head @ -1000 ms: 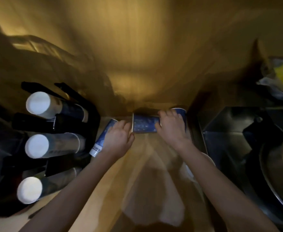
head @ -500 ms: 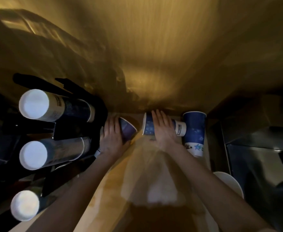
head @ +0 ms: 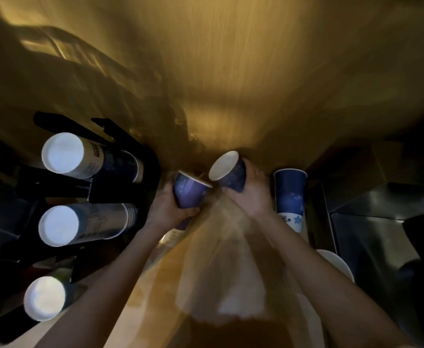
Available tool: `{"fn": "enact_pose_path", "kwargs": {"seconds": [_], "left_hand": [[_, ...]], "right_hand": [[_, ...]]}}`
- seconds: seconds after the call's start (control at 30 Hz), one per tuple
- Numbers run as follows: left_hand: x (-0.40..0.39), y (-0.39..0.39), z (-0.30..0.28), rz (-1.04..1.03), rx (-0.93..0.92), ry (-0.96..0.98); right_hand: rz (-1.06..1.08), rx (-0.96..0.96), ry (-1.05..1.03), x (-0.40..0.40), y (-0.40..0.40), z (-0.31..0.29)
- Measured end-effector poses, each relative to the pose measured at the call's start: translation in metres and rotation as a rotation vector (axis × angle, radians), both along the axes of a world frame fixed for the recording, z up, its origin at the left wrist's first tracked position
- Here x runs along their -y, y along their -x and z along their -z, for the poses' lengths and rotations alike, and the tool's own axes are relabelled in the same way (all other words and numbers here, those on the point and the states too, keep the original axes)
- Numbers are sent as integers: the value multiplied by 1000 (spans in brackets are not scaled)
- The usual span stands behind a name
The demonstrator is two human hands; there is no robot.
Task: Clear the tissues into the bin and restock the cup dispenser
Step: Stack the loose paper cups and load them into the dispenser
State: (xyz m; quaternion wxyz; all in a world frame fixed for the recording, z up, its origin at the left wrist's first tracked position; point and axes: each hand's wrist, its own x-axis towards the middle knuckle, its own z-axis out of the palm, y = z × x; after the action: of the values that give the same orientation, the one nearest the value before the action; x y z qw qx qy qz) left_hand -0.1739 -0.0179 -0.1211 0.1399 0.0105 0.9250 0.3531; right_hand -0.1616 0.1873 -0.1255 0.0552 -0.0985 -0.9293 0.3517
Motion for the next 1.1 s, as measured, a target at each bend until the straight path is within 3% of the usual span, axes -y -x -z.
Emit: {"fn": "enact_pose_path", "kwargs": {"seconds": [0.13,0.3,0.67,0.83,1.1], "left_hand": [[-9,-18,-21,19,-116,-160],[-34,-53,-22,-38,-22,-396],[-59,-99,2,-19,-63,-385],[-55,-97,4,7,-55,-398],[-54,-97,10,32,-64,-404]], "right_hand": [[140,-8,359,-9,-12,-34],[232,-103,509,-20,-32,-63],[134,-307,744,-19,-72,-129],[22,-321,766,3,-89,-115],[-83,-348,560,15,-102,-106]]}}
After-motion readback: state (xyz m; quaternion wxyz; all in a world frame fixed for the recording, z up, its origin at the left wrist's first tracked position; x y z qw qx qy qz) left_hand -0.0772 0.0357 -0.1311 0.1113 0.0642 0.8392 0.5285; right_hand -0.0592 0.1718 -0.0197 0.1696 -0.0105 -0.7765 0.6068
